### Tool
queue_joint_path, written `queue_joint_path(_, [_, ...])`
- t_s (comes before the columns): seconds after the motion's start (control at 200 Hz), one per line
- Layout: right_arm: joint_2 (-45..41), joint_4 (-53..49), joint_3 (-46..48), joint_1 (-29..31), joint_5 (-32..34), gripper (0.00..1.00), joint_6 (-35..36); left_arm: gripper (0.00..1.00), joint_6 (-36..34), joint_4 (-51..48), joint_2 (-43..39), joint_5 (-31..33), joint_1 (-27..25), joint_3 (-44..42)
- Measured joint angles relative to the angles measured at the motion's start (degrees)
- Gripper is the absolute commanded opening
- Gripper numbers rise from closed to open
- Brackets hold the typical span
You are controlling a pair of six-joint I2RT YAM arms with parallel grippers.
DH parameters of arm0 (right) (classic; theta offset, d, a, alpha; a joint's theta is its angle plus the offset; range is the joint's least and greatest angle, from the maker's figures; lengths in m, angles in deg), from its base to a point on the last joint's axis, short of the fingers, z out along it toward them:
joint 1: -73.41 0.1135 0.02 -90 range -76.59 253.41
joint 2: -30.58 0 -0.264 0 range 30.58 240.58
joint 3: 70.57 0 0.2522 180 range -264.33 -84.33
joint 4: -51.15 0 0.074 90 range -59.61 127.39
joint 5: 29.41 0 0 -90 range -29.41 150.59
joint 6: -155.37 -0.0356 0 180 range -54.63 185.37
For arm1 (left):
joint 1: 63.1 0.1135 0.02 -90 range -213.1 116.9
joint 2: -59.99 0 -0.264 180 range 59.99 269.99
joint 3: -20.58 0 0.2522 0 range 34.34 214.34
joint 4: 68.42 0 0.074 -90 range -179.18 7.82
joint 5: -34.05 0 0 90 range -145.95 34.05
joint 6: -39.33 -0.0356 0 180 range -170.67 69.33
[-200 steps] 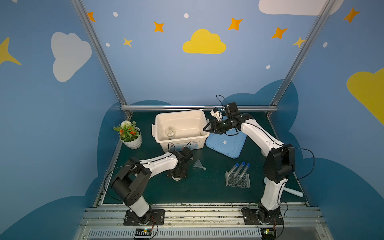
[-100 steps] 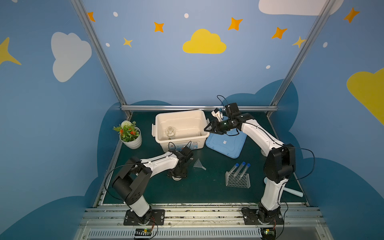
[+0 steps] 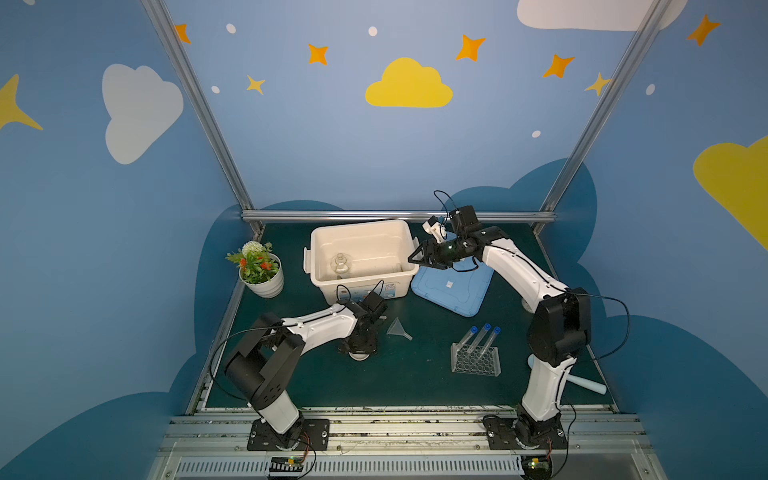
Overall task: Organize the chemistry lab equipment
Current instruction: 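Lift the white bowl off the table with the left gripper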
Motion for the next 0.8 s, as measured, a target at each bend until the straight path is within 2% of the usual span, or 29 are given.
queue_joint_path(0.16, [0.00, 0.00, 0.00, 0.00, 0.00, 0.58, -0.02, 0.66, -0.02, 0.04, 0.00, 0.00, 0.00, 0.00])
queue_joint_path(0.21, [0.00, 0.00, 0.02, -0.02, 0.00, 0.58, -0.02, 0.68, -0.04, 0.04, 0.00, 0.07, 0.00, 0.00])
queue_joint_path(0.26, [0.00, 0.00, 0.02, -0.02, 0.00, 0.58, -0.02, 0.74, -0.22, -0.02, 0.00, 0.28, 0.00, 0.00])
queue_joint_path(0.441, [0.00, 0.02, 0.04, -0.02, -0.02, 0.58, -0.02, 0.78, -0.11, -0.70, -0.09, 1.09, 0.00, 0.00])
queue_joint_path(0.621, [0.00, 0.02, 0.11, -0.02, -0.02, 0.58, -0.02, 0.73, -0.13, -0.68, -0.13, 1.14, 0.00, 0.00])
queue_joint_path(0.801, [-0.09, 0.02, 0.42, -0.02, -0.02, 0.58, -0.02, 0.62, -0.26, -0.76, -0.09, 0.94, 0.00, 0.02])
